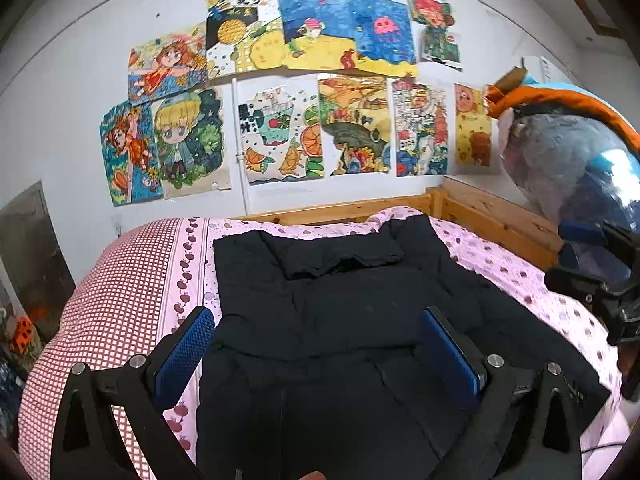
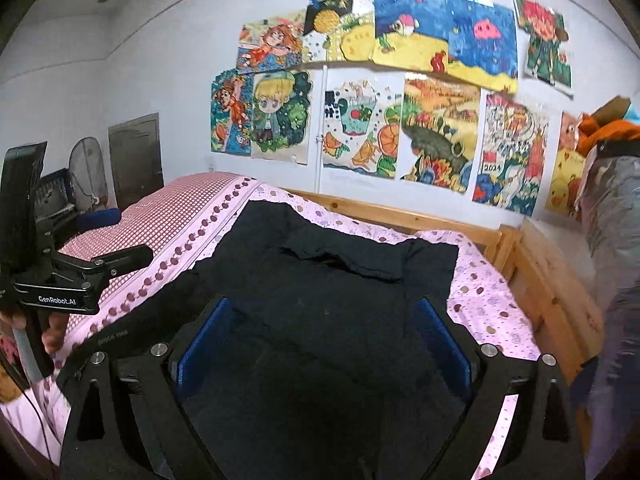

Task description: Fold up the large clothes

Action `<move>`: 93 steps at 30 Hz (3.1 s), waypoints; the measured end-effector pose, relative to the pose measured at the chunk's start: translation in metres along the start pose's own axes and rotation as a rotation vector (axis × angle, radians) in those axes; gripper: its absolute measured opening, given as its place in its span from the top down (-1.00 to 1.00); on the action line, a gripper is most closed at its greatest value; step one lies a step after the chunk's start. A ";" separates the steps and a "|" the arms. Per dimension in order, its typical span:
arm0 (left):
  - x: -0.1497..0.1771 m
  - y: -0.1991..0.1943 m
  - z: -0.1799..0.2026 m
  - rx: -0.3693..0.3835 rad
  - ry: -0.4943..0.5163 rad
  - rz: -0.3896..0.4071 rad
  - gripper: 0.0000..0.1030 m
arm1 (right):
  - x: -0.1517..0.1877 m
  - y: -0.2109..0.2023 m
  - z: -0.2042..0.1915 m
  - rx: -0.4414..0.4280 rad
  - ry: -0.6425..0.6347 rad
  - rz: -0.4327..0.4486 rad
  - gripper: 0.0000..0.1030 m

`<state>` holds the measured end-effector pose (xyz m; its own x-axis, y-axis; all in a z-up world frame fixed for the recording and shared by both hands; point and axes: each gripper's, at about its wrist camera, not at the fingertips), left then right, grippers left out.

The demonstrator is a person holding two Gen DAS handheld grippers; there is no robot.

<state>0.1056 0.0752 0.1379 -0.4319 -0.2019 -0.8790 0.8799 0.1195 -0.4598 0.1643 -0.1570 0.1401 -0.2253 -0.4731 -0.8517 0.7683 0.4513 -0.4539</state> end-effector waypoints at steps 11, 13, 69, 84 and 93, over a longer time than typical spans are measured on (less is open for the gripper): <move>0.039 -0.012 -0.016 -0.024 -0.008 -0.106 -0.99 | 0.040 -0.023 -0.016 -0.037 -0.030 -0.077 -0.78; 0.046 -0.011 -0.020 -0.034 -0.010 -0.125 -0.99 | 0.049 -0.021 -0.016 -0.049 -0.022 -0.101 -0.78; 0.160 -0.018 0.009 0.102 0.324 -0.396 -0.99 | 0.139 -0.007 -0.049 -0.103 -0.184 -0.387 -0.78; 0.173 -0.017 0.015 0.064 0.336 -0.413 -1.00 | 0.149 -0.022 -0.069 -0.233 -0.284 -0.342 -0.78; 0.175 -0.018 0.014 0.039 0.314 -0.422 -1.00 | 0.156 -0.023 -0.092 -0.252 -0.393 -0.376 -0.78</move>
<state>0.0172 0.0243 -0.0057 -0.7837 0.0767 -0.6164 0.6205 0.0533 -0.7824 0.0566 -0.1718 -0.0061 -0.1788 -0.8579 -0.4817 0.5024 0.3413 -0.7944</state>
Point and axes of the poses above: each gripper's, at about its wrist camera, not at the fingertips, and y roughly the way its jaws point, z to its right, x to its underside, and after that the axes turned 13 degrees about -y, right-handed
